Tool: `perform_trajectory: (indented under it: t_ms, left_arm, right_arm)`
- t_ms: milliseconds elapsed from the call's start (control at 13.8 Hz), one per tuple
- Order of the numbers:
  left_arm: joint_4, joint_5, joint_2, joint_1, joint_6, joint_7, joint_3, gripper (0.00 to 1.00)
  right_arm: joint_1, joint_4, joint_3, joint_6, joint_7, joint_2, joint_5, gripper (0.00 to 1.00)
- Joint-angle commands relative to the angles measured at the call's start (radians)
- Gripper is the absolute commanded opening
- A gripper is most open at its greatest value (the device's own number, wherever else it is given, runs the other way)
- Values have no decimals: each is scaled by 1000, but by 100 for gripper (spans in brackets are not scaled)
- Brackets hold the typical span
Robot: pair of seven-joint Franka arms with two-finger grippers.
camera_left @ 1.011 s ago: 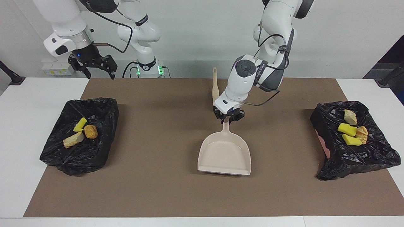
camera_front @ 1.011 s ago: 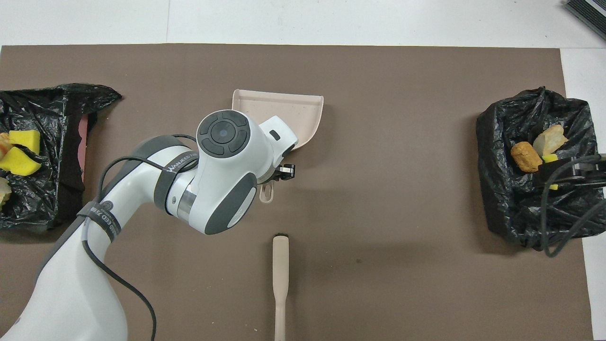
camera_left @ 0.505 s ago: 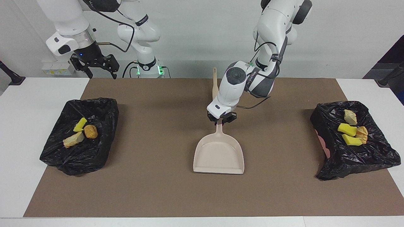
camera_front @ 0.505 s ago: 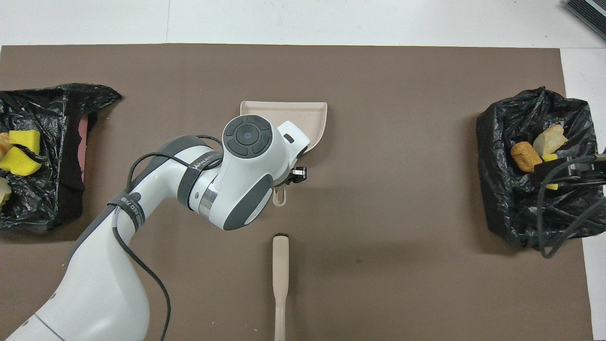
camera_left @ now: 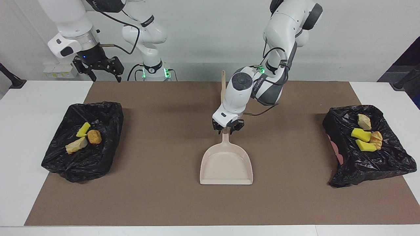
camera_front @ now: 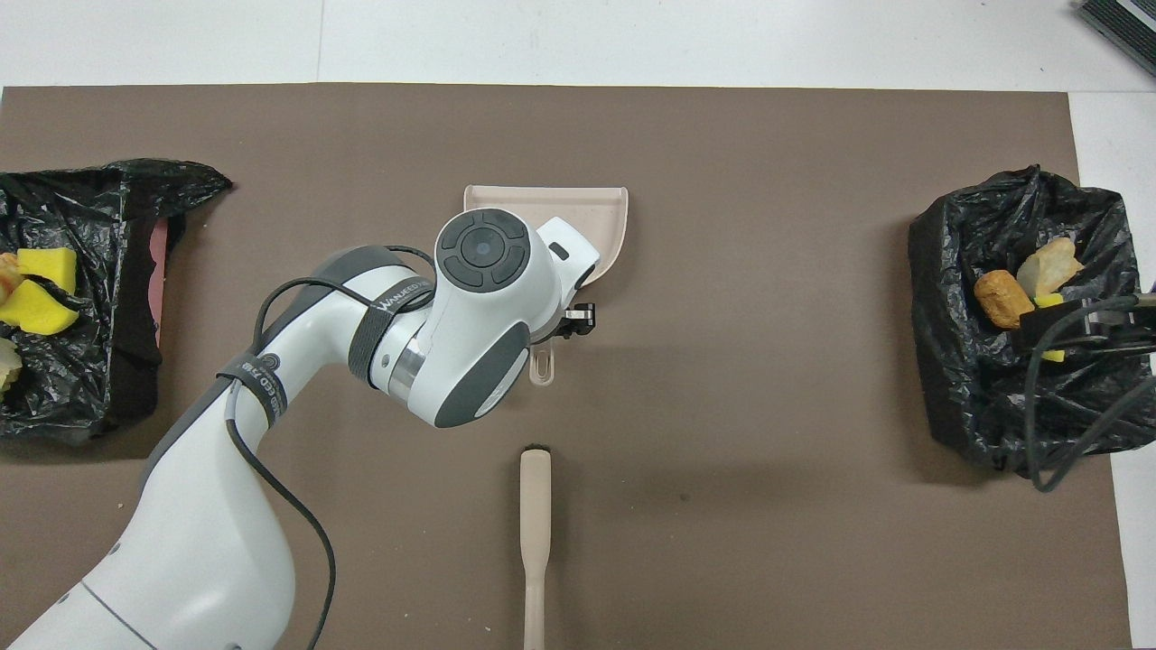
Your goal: Sweep and dump trash in bin
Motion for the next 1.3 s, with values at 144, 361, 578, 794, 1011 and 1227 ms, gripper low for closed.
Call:
perform_trajectory:
  t_ms: [144, 361, 578, 794, 1011, 1227]
  left_arm:
    - [-31, 23, -137, 56, -171, 1, 18, 100]
    - [-81, 20, -278, 96, -252, 196, 99, 100]
    - [-104, -21, -402, 89, -350, 397, 234, 100]
    - [-88, -58, -492, 87, -458, 596, 349, 100]
    - [-14, -58, -536, 96, -545, 741, 452, 100]
    - [78, -61, -522, 99, -617, 847, 508, 100]
  right_arm:
    - [-4, -10, 0, 17, 5, -12, 18, 100]
    - [-4, -10, 0, 17, 4, -12, 17, 100]
    - [-4, -10, 0, 15, 4, -12, 9, 100]
    - [-9, -10, 0, 0, 2, -12, 0, 100]
    - [-12, -10, -2, -6, 2, -13, -2, 100]
    - [-36, -19, -6, -27, 7, -21, -7, 100]
